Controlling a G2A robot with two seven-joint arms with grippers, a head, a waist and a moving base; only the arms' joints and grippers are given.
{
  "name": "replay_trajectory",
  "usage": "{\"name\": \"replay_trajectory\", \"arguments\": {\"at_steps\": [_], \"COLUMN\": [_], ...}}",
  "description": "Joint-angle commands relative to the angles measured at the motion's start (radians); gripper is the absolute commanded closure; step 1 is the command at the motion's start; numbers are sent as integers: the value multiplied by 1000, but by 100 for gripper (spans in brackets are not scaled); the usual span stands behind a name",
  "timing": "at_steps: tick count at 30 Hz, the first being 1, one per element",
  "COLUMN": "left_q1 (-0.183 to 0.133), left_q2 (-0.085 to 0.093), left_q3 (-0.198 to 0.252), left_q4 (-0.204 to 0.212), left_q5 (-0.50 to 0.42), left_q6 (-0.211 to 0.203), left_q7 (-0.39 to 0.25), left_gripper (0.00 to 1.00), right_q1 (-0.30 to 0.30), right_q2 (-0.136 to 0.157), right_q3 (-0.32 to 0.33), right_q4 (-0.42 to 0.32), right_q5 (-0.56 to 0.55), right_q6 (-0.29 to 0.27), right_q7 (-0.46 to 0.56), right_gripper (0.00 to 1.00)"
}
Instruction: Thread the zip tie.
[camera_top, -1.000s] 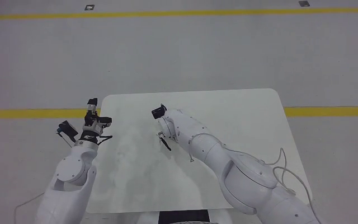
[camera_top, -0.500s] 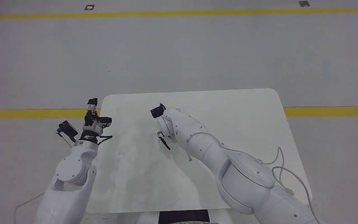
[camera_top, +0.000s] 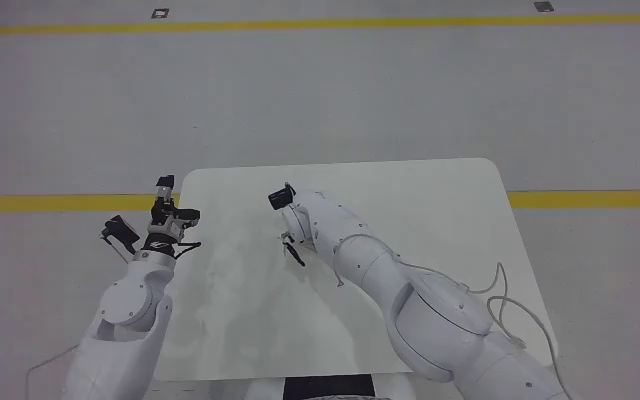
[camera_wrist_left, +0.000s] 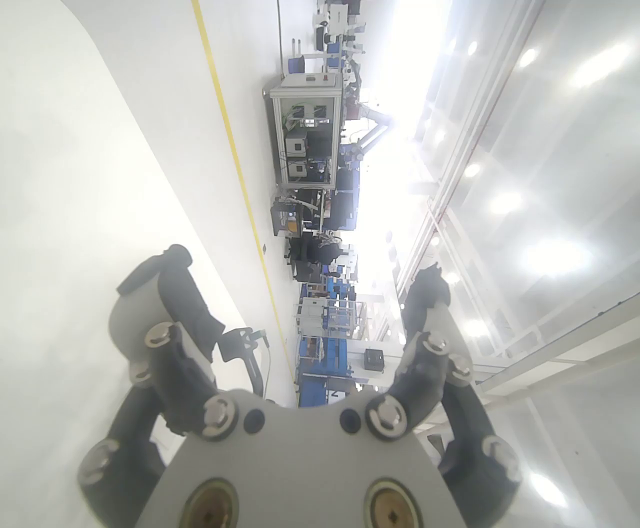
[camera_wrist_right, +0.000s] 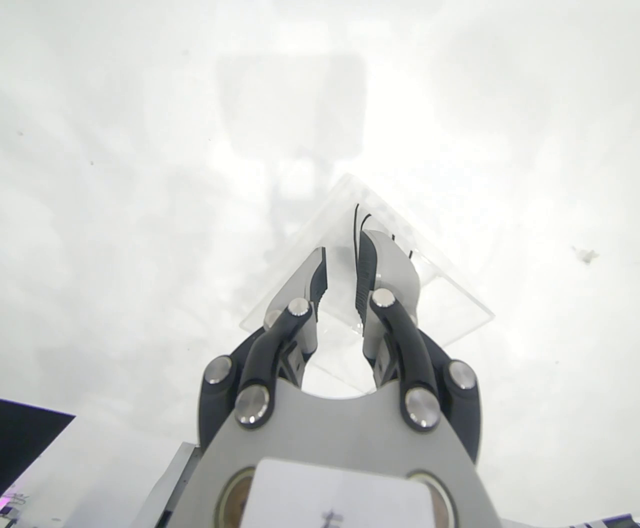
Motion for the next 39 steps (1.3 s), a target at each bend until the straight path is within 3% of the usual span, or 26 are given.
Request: {"name": "replay_trajectory", "arguments": {"at_steps": [1,11,20,39], "left_q1": [0,0,0,0], "left_q2": [0,0,0,0], "left_q3": [0,0,0,0], "left_q4": [0,0,0,0], "left_q5": [0,0,0,0], "left_q6": [0,0,0,0], "left_q7": [0,0,0,0], "left_gripper": [0,0,0,0], "right_q1": [-2,-12,-11,13], "right_q2": [-1,-10,-20,-23], "right_q3": [1,4,10,45], "right_q4": [2,18,32,39], "right_q5": [-7,-37,-53,-72], "right_q6": [1,4,-6,-24], "right_q7": [-1,-3,2,13], "right_gripper": [84,84,98,100]}}
